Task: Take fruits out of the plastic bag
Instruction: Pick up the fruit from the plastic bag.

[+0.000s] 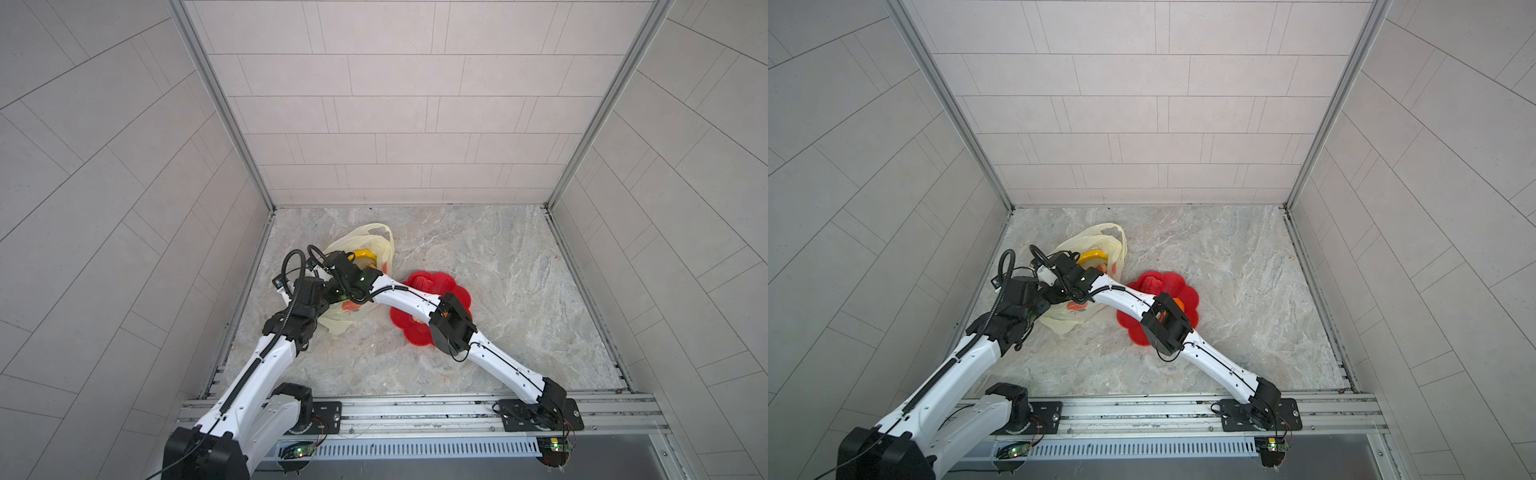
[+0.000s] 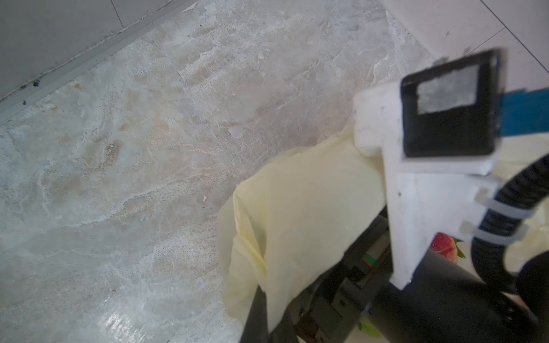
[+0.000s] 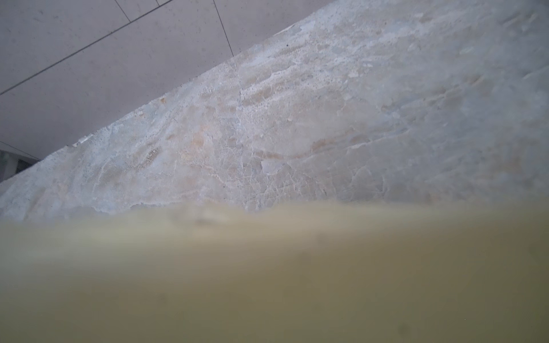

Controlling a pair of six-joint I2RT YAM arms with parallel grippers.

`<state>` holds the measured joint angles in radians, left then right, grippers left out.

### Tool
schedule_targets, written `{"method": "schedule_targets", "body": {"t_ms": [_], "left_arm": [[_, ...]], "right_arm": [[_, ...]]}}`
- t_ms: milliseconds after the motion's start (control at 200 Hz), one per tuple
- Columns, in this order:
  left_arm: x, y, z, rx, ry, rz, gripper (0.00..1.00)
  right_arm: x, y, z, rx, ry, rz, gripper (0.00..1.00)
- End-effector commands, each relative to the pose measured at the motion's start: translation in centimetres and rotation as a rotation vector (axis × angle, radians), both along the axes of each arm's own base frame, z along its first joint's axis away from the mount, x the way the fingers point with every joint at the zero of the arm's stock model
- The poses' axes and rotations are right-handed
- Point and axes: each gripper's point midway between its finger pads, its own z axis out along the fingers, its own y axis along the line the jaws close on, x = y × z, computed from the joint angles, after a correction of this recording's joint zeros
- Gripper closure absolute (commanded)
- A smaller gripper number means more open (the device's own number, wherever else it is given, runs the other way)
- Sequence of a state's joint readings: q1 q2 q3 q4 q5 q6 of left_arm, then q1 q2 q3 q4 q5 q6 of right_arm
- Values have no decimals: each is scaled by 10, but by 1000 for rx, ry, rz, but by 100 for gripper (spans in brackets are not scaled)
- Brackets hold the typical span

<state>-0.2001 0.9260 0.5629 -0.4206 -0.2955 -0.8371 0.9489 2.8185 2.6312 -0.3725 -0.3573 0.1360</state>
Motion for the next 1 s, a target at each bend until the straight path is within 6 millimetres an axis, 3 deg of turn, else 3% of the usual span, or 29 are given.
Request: {"method": "schedule_targets", "body": {"t_ms": [0,80,285,445,841,996], "left_arm": [[-6,7,-5,49,24,19,100],[-10,13,-6,69,34,44,100],[-14,19,-8,87,40,73,100],[-15,21,-10,93,44,83,100],[-15,23,-11,107,47,94,100],[-12,21,-13,101,46,76,100]], "right_arm": [[2,-2,6,-19,-26,-10,29],[4,-7,17,-28,-35,-21,35],[5,-25,43,-73,-33,-57,39],[9,-41,52,-90,2,-97,44],[0,-60,75,-64,7,-120,45],[-6,-76,88,-49,10,-138,45]]}}
